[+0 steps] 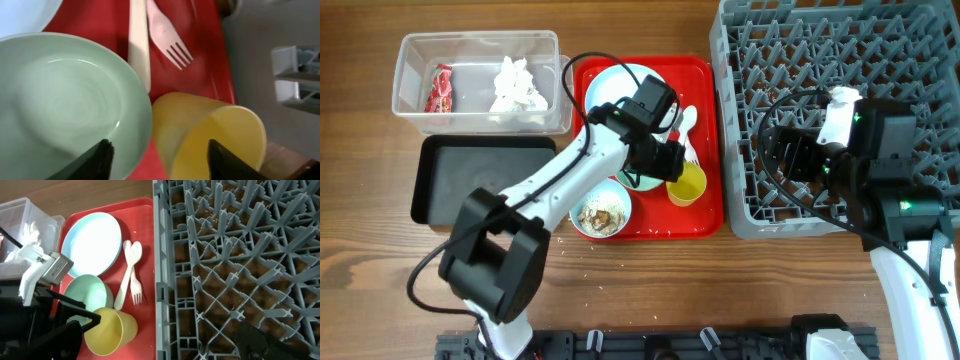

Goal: Sort waste into correct bins and load items into the dishwasher rack
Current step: 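Grasp the yellow cup with the left gripper and lift it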

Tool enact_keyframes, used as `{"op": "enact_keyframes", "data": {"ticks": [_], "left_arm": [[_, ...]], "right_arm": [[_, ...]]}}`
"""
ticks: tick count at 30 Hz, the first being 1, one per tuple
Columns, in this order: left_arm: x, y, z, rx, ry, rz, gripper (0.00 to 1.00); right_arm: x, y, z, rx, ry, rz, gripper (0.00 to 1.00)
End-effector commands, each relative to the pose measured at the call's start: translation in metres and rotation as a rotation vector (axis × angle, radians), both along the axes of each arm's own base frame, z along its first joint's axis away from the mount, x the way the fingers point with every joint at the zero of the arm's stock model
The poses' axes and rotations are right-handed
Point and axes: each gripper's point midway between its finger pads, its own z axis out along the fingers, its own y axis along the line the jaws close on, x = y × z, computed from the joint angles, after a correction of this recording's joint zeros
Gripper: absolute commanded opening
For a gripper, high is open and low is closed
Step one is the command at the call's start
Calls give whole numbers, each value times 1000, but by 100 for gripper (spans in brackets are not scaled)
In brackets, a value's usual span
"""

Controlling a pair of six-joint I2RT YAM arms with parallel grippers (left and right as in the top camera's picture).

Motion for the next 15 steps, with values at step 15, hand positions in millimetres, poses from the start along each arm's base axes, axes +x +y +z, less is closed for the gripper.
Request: {"op": "enact_keyframes", "data": {"ticks": [15], "left_arm": [[6,-6,34,-88,-23,25,4]], "right_arm": [[4,37,-4,152,44,162,99]]}}
